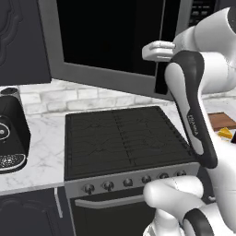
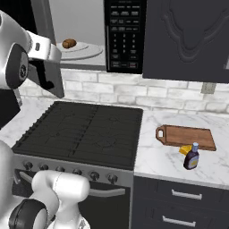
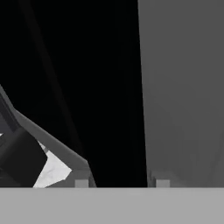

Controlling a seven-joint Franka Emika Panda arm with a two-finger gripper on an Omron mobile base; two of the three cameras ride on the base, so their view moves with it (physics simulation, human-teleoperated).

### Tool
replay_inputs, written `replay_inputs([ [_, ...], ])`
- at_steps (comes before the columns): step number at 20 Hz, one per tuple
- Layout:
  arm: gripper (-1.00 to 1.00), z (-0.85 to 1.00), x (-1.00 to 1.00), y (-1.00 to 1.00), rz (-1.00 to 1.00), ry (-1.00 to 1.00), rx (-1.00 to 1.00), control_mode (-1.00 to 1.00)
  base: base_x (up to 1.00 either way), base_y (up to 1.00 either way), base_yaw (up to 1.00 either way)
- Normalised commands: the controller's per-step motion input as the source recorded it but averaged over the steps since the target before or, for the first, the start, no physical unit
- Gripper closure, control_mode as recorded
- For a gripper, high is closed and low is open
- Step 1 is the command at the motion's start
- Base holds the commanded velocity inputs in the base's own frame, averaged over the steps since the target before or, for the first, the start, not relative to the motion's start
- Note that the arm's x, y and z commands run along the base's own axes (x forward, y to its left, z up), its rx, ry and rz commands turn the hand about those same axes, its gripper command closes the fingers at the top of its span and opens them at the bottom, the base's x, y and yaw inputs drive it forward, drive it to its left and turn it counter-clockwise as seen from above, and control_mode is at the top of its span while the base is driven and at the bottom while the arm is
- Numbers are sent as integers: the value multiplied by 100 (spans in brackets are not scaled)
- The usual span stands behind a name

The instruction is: Retrieve the reheated potato from the microwave, then place the potato, cheese, and condiment on the cutting board.

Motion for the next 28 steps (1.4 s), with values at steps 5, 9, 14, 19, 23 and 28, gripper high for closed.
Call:
replay_inputs([
  [5,100,10,-61,48,0,0,0,-100,0,0,0],
  [9,100,7,-56,46,0,0,2,-100,0,0,0],
  [14,100,3,-42,54,0,0,2,-100,0,0,0],
  [19,-100,0,-8,38,1,2,0,-100,0,0,0],
  [23,-100,0,-31,-15,5,13,4,-100,0,0,0],
  [28,-100,1,-73,-51,13,-2,10,-100,0,0,0],
])
